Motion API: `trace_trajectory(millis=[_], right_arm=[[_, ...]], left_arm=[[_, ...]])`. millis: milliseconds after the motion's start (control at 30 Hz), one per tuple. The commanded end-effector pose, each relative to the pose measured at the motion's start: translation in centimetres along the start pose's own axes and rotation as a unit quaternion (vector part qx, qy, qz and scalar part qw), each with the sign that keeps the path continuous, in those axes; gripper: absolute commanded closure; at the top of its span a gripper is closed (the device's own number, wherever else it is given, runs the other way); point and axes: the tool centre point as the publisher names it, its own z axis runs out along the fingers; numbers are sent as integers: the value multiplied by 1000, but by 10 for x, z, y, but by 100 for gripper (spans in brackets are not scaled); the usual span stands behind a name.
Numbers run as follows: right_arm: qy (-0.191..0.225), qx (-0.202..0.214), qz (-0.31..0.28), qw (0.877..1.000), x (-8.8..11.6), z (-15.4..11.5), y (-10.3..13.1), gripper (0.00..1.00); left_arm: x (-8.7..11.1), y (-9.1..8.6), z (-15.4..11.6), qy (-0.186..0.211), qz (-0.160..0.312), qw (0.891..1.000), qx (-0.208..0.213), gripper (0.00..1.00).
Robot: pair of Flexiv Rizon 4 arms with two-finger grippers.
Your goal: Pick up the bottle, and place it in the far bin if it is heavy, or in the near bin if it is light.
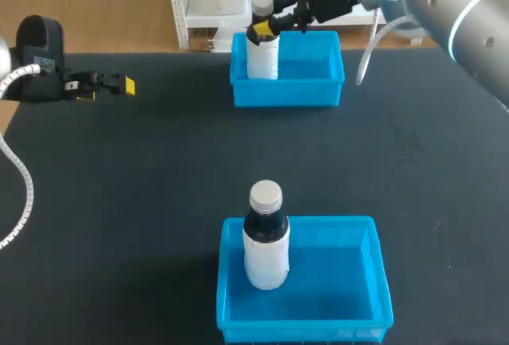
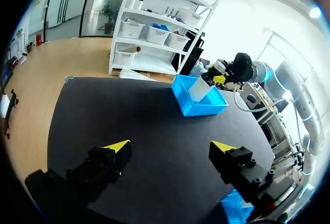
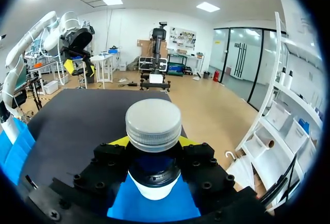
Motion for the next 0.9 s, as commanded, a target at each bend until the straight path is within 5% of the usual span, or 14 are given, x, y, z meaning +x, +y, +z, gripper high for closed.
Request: trace_trajectory(millis=[33,200,333,600,633,900], right_arm=[[0,-214,1,977,0,6,-12,100],[1,-217,3,976,3,8,-12,99],[3,-218,4,976,5,9,-13,75],[4,-222,6,975,7,9,-13,50],[5,-223,7,975,7,9,-13,0],[16,-217,19,976,10,-8,-16,0]], left_arm=[[0,0,0,0,0,1000,0,0],[0,0,0,0,0,1000,0,0],[0,0,0,0,0,1000,0,0],[0,0,0,0,0,1000,0,0],[0,0,0,0,0,1000,0,0],[0,0,0,0,0,1000,0,0]])
